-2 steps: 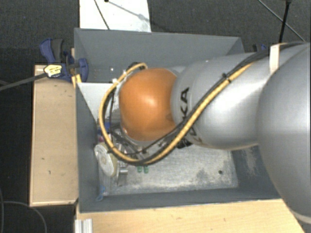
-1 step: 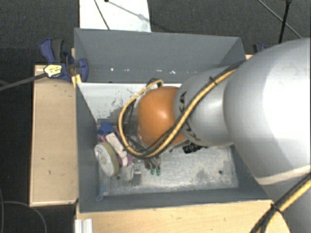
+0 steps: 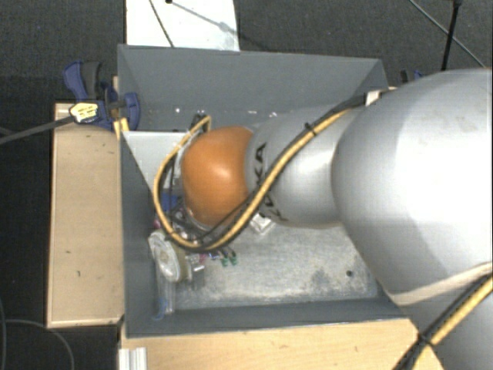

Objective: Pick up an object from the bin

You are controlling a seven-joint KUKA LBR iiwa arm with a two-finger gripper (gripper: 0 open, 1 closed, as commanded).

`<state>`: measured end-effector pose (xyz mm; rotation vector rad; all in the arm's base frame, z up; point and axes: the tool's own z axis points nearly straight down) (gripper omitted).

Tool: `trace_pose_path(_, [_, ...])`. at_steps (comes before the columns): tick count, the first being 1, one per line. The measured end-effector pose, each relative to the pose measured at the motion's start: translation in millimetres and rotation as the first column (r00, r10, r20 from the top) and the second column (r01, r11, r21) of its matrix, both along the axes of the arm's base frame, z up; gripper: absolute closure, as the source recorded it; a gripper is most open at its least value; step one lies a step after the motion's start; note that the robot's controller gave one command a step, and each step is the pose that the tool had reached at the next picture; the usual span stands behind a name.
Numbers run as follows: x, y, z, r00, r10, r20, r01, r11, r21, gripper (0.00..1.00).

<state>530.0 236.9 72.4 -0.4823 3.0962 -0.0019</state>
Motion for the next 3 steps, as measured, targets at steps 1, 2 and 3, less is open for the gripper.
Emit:
trace_pose_path(1, [-9.5, 15, -1, 0.816, 0.578, -0.001, -0.578, 0.816, -0.004, 0.0])
trace_pose_path(2, [-9.2, 14, -1, 0.82, 0.573, -0.004, -0.573, 0.82, -0.006, 1.0])
trace_pose_path(3, [-2.6, -10, 130, 0.796, 0.606, 0.002, -0.606, 0.796, -0.003, 1.0])
